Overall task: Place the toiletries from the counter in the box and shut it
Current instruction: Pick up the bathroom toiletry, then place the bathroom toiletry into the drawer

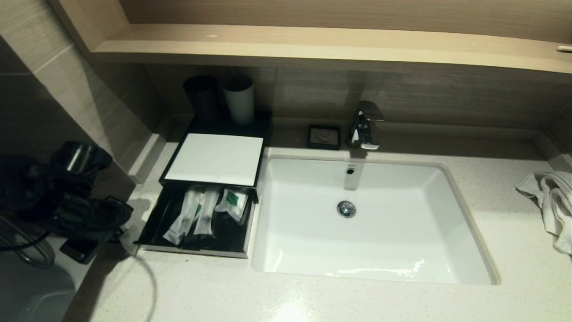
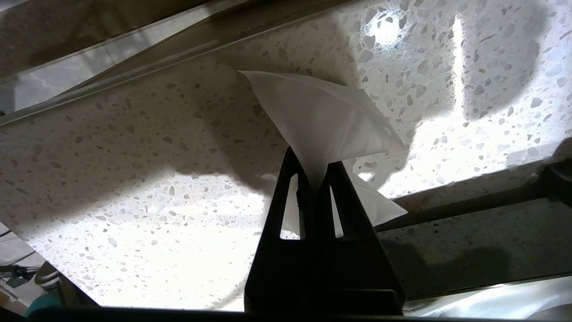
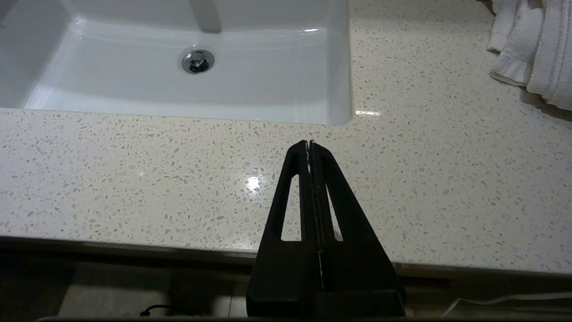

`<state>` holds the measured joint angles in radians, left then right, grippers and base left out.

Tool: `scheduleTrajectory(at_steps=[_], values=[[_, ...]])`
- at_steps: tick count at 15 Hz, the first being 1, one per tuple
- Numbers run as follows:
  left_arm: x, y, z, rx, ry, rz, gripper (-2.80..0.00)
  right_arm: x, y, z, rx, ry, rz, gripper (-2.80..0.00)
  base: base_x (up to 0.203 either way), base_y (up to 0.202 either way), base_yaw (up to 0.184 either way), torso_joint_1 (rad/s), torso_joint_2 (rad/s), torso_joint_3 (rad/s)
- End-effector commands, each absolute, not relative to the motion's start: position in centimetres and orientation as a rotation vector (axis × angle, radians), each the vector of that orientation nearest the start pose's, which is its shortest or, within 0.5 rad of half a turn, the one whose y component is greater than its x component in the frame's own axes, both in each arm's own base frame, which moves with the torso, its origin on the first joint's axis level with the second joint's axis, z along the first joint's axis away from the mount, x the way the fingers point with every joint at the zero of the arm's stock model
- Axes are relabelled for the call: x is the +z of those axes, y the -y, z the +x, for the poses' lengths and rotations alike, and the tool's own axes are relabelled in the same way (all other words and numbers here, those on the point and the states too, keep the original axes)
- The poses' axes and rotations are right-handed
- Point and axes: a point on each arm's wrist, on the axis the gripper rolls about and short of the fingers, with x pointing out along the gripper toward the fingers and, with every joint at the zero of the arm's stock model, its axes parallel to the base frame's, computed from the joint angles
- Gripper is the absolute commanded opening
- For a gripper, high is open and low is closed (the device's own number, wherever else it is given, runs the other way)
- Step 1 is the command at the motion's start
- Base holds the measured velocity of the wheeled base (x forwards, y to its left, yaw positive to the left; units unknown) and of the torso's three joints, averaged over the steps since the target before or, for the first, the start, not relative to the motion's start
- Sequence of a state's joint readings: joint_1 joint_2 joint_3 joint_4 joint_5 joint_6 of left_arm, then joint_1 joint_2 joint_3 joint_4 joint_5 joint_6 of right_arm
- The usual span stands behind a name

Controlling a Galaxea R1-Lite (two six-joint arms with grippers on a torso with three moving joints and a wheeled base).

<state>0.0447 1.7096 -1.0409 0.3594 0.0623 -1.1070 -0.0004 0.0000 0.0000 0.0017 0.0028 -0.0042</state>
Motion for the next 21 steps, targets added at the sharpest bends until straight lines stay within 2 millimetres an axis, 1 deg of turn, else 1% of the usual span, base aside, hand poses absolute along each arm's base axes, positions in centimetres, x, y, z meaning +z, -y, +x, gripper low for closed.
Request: scheduleTrajectory(at_steps=[1, 3, 9, 12, 14, 18, 21], values=[[16.7, -1.4, 27.4, 0.648, -0.841, -1.003, -2.8, 7.5, 0.0, -2.3, 0.003, -0.002, -0.005, -2.8, 0.0, 0.0, 0.0, 0.0, 0.0, 0.0], [18.0, -1.6, 26.6, 0.633, -0.798, -1.011, -2.8, 7.5, 0.0, -2.3, 0.003, -0.002, -0.005, -2.8, 0.0, 0.0, 0.0, 0.0, 0.0, 0.0], [22.9, -1.5, 24.0, 0.507, -0.645, -0.966, -2.8, 7.5, 0.0, -2.3, 0.003, -0.002, -0.005, -2.8, 0.0, 0.0, 0.0, 0.0, 0.0, 0.0], [24.6, -0.9, 22.7, 0.442, -0.618, -0.917, -2.8, 7.5, 0.0, -2.3, 0.003, -0.002, -0.005, -2.8, 0.0, 0.0, 0.0, 0.0, 0.0, 0.0], [25.3, 0.5, 22.0, 0.358, -0.622, -0.862, -2.8, 7.5, 0.0, -2.3, 0.003, -0.002, -0.005, -2.8, 0.0, 0.0, 0.0, 0.0, 0.0, 0.0], [26.1, 4.0, 20.4, 0.148, -0.674, -0.697, -2.8, 7.5, 0.0, -2.3, 0.003, -0.002, -0.005, -2.8, 0.0, 0.0, 0.0, 0.0, 0.0, 0.0], [26.1, 7.0, 19.3, -0.019, -0.729, -0.562, -2.8, 7.5, 0.0, -2.3, 0.003, -0.002, -0.005, -2.8, 0.0, 0.0, 0.0, 0.0, 0.0, 0.0]])
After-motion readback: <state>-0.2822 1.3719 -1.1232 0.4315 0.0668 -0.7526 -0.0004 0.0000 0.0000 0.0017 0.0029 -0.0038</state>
